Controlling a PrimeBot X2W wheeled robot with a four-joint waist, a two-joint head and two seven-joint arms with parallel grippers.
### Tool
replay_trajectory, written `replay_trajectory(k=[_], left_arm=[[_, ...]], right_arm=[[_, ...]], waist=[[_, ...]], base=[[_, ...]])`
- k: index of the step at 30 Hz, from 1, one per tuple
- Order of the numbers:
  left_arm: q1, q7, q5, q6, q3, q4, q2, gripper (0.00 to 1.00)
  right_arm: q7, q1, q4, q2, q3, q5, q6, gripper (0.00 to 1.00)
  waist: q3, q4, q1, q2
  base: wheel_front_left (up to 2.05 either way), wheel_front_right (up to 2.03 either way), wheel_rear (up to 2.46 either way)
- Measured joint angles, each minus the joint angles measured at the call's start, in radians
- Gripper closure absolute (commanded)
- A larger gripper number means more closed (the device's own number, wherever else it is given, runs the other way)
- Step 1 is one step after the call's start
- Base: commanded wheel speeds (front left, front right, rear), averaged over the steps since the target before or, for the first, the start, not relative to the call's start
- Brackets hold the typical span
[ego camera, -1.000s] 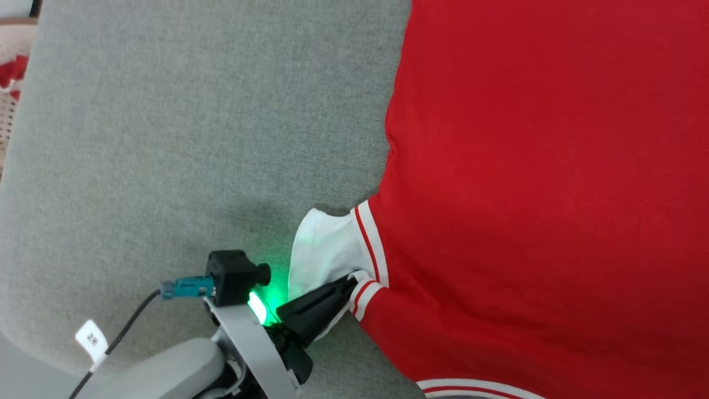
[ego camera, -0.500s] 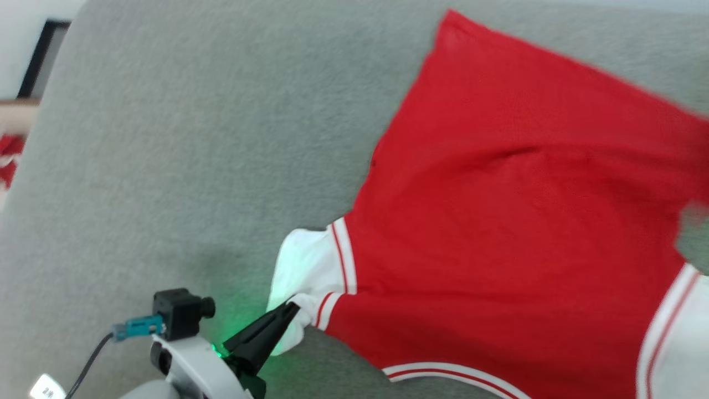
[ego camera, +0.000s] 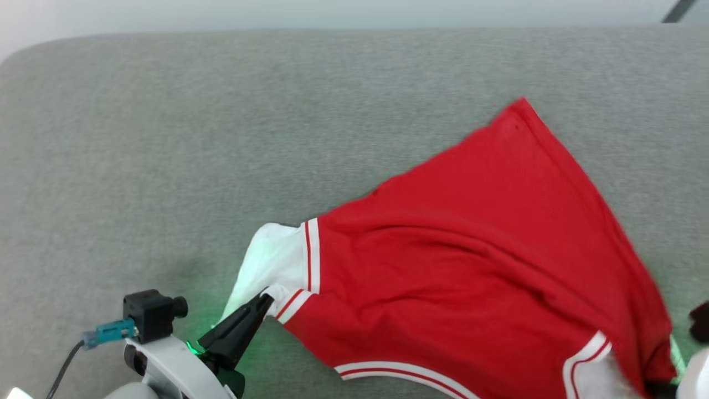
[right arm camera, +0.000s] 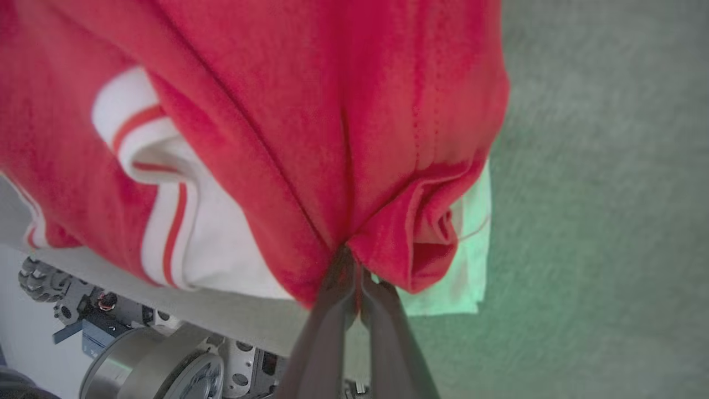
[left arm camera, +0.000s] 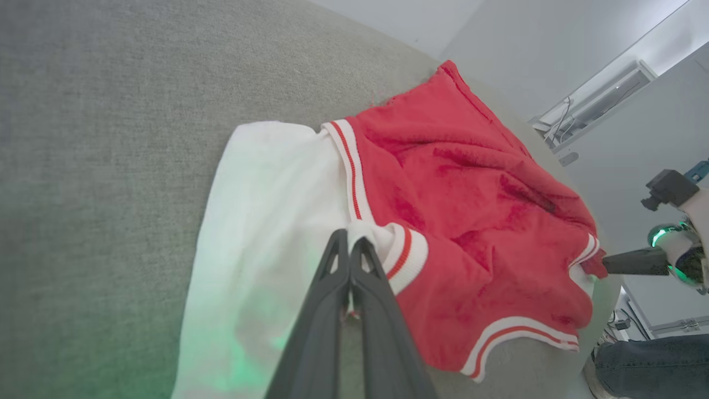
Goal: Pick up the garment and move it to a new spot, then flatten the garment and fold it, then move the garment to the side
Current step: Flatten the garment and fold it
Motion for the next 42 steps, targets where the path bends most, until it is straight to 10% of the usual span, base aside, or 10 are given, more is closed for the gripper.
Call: replay_trajectory(k=[8, 10, 11, 26, 42], left_arm=[[0.025, 0.000, 0.013, 0.000, 0.029, -0.003, 0.007, 1.00], [0.033, 0.000, 0.013, 0.000, 0.028, -0.006, 0.013, 1.00], [0.034, 0.000, 0.013, 0.000, 0.030, -0.007, 0.014, 1.00], [0.028, 0.000, 0.014, 0.000, -0.002, -0.012, -0.023, 1.00], [-0.085, 0.000, 0.022, 0.000, -0.065, -0.005, -0.073, 1.00]], right_arm=[[-0.034, 0.103, -0.046, 0.106, 0.058, -0.057, 0.000, 1.00], [-0.067, 0.098, -0.045, 0.116, 0.060, -0.076, 0.000, 0.17], [-0.077, 0.095, -0.047, 0.117, 0.060, -0.086, 0.000, 0.00], [0.004, -0.094, -0.273, 0.028, -0.200, -0.072, 0.000, 0.00], [-0.232, -0.740, 0.389, 0.028, 0.263, -0.262, 0.000, 0.00]], waist=[[-0.006, -0.053, 0.0000, 0.0000], [-0.007, -0.063, 0.0000, 0.0000], [-0.008, -0.067, 0.0000, 0.0000], [-0.021, -0.018, 0.0000, 0.0000], [0.082, 0.066, 0.0000, 0.0000]], base=[[0.00, 0.00, 0.00], [0.00, 0.00, 0.00], [0.00, 0.00, 0.00], [0.00, 0.00, 0.00], [0.00, 0.00, 0.00]])
